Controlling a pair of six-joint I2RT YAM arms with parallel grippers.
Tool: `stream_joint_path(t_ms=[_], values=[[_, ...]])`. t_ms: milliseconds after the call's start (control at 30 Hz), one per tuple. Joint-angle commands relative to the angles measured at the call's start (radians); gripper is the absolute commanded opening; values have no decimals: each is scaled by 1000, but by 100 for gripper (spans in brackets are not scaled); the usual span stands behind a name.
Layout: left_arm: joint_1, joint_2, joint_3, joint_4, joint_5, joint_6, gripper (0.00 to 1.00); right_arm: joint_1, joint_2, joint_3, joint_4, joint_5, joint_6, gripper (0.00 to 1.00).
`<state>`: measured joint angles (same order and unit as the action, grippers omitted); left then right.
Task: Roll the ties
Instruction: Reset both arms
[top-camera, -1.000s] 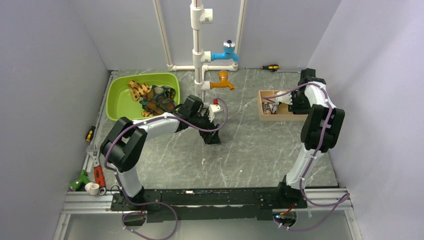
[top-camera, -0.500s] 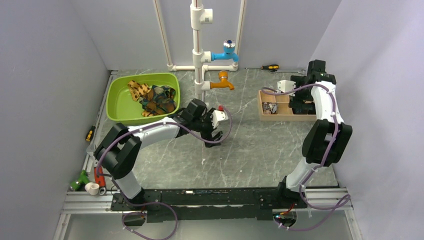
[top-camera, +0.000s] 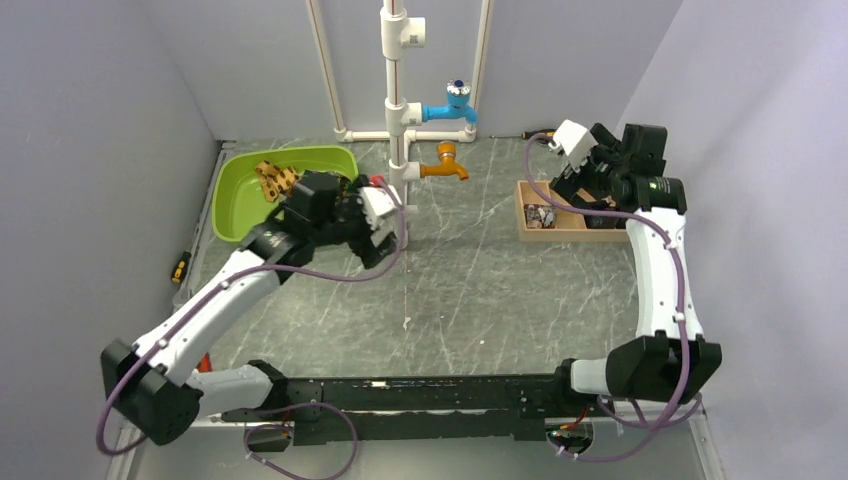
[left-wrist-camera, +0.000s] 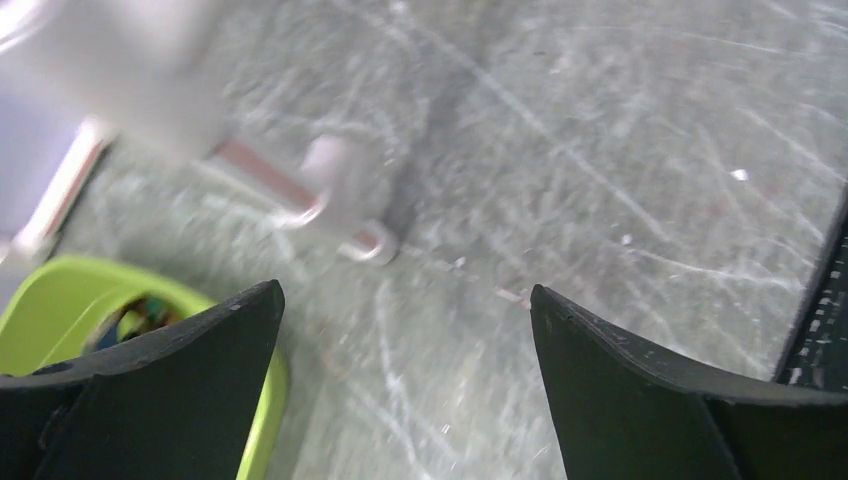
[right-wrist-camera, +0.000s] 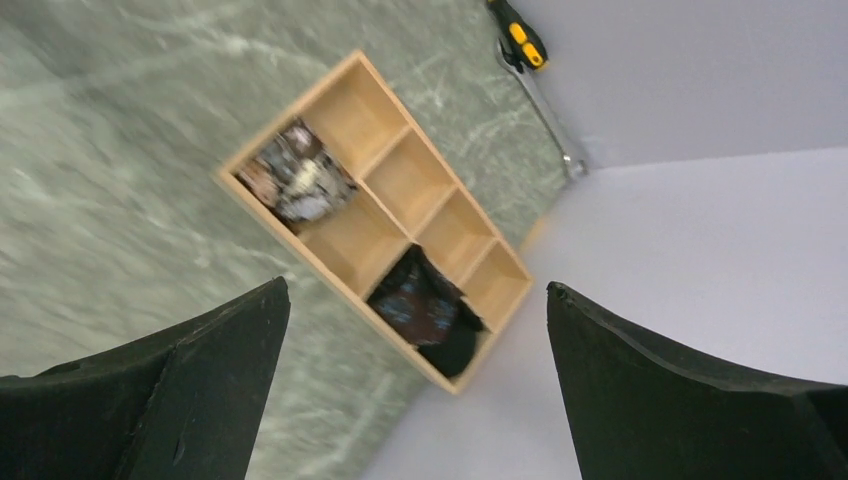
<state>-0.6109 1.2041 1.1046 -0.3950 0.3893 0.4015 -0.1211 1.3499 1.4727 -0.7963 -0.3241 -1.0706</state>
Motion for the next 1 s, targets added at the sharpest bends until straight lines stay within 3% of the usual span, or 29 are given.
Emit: stream_joint_path(t_ms=[0,133,233,433,600,967], values=[[146,-100,40,-211,-78,-31,99,-3,-67,-48,80,-123,408,100],[302,-175,27,-267,-145,-26,100,-2,-96,-84,32,-146,558,100],[436,-162,40,-348,-201,-57,99,-1,-107,-154,41,-61,684,100],[669,-102,-40,-388,-215,-164,99,-5,-201,-382,98,41,710,100],[694,-69,-117,-407,-254,-220,99,-7,-278,-516,83,92,701,100],[693,-269,-260,-385,-285,-217,99,-9,-335,-554,47,168,741,100]])
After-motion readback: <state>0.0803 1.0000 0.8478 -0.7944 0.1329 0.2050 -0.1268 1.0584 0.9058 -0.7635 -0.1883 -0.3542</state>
